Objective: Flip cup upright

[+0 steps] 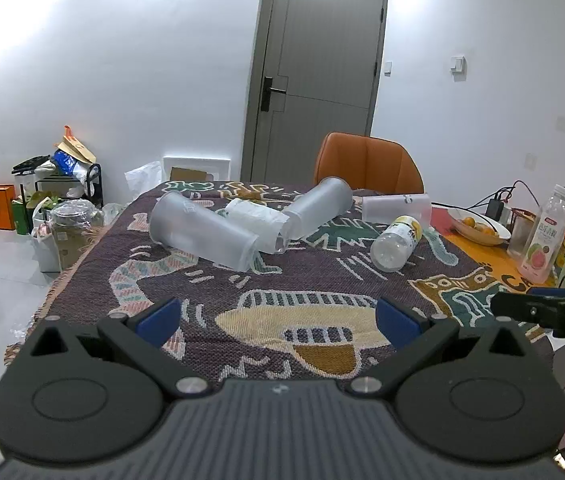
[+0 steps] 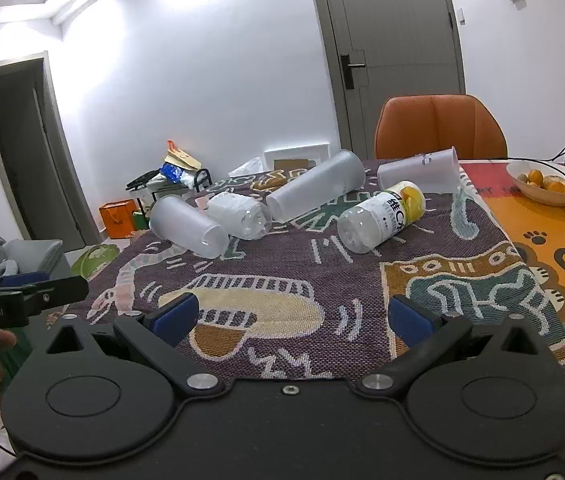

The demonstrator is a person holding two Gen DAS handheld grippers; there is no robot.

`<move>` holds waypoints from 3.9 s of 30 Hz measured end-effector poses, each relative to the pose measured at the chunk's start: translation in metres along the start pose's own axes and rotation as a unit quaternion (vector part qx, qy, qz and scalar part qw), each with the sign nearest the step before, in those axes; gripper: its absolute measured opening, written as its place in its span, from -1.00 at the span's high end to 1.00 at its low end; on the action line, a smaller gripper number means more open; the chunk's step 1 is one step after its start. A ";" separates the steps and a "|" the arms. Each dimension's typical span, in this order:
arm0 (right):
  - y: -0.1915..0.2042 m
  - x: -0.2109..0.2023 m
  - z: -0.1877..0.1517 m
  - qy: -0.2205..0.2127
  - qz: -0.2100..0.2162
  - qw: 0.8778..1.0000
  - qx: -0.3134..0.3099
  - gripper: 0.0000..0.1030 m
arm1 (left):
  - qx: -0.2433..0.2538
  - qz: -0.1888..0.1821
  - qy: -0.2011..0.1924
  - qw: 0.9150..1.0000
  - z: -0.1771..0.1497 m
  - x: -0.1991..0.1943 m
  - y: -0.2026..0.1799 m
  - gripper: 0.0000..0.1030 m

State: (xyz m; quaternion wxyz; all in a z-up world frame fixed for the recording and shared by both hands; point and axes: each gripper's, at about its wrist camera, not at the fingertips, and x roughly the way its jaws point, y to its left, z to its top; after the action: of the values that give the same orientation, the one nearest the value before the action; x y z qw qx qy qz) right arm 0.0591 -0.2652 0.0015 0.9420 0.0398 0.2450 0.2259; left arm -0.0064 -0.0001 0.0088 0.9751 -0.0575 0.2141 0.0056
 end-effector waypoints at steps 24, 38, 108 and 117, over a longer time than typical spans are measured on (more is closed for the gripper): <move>-0.046 0.082 0.024 0.024 0.005 0.998 0.057 -1.00 | 0.031 -0.025 0.022 0.999 0.040 0.093 -0.007 -0.96; -0.116 0.103 0.024 0.040 0.000 0.986 0.164 -0.58 | 0.083 -0.094 0.114 0.986 0.074 0.178 -0.048 -0.96; -0.153 0.113 0.006 0.018 -0.006 0.952 0.306 -0.52 | 0.251 -0.153 0.234 0.927 0.098 0.249 -0.136 -0.16; -0.137 0.106 0.002 0.032 0.008 0.953 0.302 -0.91 | 0.227 -0.150 0.235 0.933 0.080 0.216 -0.104 -0.16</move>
State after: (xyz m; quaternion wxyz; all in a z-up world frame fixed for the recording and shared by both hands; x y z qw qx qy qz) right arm 0.1984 -0.3402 -0.0689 0.8757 0.3174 0.3314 0.1503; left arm 0.2266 -0.0969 0.0018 0.8736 0.1343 0.4216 -0.2026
